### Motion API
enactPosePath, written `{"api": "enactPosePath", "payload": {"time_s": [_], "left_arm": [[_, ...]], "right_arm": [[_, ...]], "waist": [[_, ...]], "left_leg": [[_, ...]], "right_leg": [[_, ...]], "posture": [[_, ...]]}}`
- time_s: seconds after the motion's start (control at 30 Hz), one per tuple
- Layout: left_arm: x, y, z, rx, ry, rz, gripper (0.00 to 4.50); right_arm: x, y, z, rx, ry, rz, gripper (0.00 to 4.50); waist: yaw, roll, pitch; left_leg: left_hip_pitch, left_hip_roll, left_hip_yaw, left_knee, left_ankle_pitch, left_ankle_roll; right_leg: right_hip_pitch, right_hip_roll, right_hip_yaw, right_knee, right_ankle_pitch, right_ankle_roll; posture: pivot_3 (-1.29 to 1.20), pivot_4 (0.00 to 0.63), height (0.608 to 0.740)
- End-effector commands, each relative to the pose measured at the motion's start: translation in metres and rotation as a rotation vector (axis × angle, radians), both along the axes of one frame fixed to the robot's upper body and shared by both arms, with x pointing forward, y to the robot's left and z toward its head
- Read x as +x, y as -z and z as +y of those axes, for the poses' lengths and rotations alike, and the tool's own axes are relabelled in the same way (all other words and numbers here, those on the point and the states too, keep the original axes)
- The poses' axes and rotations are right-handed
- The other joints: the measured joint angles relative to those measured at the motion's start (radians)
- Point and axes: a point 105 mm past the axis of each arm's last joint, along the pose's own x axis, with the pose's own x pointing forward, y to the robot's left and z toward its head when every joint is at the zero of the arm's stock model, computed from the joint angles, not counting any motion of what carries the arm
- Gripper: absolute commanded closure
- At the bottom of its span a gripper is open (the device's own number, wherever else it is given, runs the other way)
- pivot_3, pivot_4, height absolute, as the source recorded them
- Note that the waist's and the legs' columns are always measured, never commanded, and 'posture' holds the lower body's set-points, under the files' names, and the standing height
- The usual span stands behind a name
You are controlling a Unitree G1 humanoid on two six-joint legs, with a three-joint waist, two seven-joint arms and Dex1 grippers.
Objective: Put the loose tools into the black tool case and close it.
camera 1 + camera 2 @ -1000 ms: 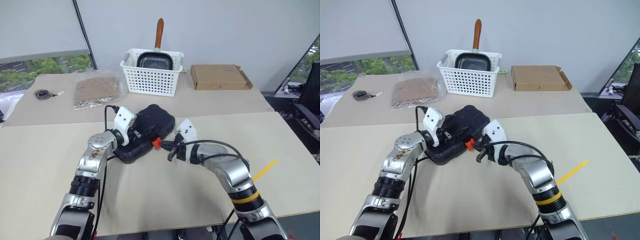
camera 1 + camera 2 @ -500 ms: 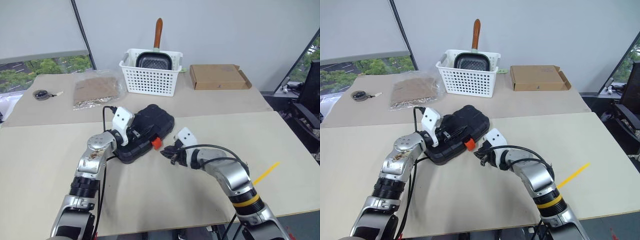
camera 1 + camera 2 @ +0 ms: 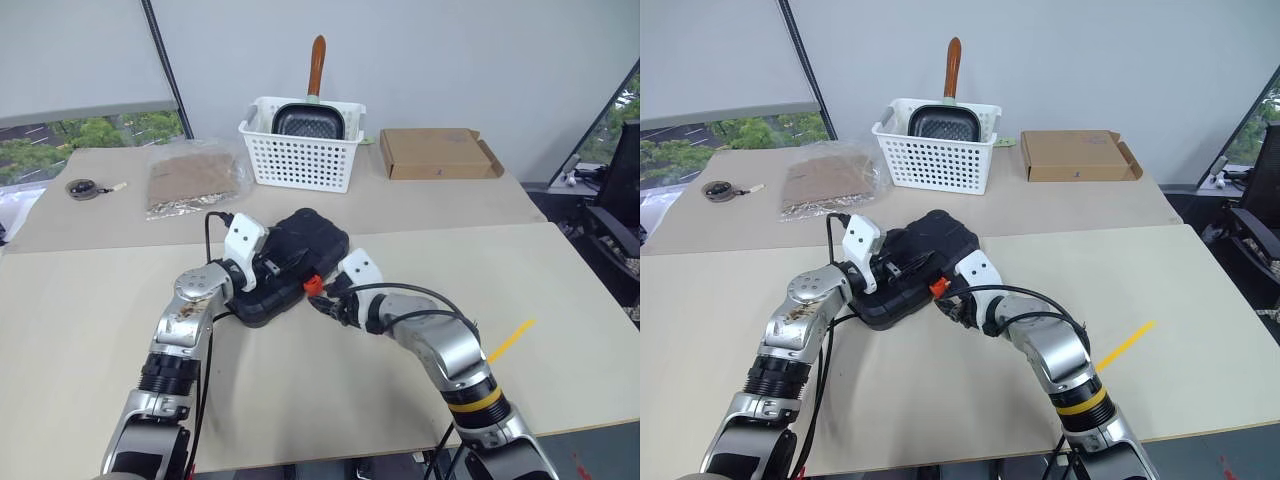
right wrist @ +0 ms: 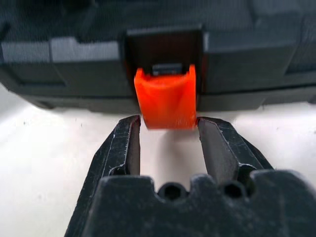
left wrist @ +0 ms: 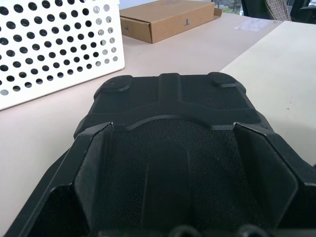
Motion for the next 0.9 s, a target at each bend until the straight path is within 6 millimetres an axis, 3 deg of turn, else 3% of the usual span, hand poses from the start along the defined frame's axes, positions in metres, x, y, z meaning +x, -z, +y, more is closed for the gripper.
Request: {"api": "enactPosePath", "payload": {"time_s": [0.03,0.2,0.33,0.9], "left_arm": [[-0.004,0.035,0.004,0.035,-0.023,0.122,0.37],[-0.004,0.036,0.005,0.037,-0.023,0.125,0.37],[-0.005,0.038,0.005,0.040,-0.024,0.130,0.37],[-0.008,0.045,0.001,0.051,-0.005,0.145,0.37]], "right_arm": [[0.000,-0.015,0.004,0.014,-0.002,-0.053,2.35],[0.000,-0.014,0.005,0.004,0.000,-0.062,2.35],[0.001,-0.019,0.006,0.009,0.003,-0.093,3.26],[0.006,-0.036,0.010,-0.015,-0.018,-0.213,3.30]], "waist": [[0.000,0.000,0.000],[0.000,0.000,0.000],[0.000,0.000,0.000],[0.000,0.000,0.000]], "left_leg": [[0.000,0.000,0.000,0.000,0.000,0.000],[-0.001,0.000,0.000,0.000,-0.001,-0.001],[-0.001,0.000,0.000,0.000,-0.001,-0.001],[-0.003,0.000,0.000,-0.001,-0.001,-0.002]], "right_leg": [[0.000,0.000,0.000,0.000,0.000,0.000],[-0.001,0.000,0.000,0.000,0.000,0.000],[-0.001,0.000,0.000,0.000,0.000,0.000],[-0.004,0.000,0.000,0.000,0.000,0.000]], "posture": [[0.00,0.150,0.700],[0.00,0.150,0.700],[0.00,0.150,0.700],[0.00,0.150,0.700]]}}
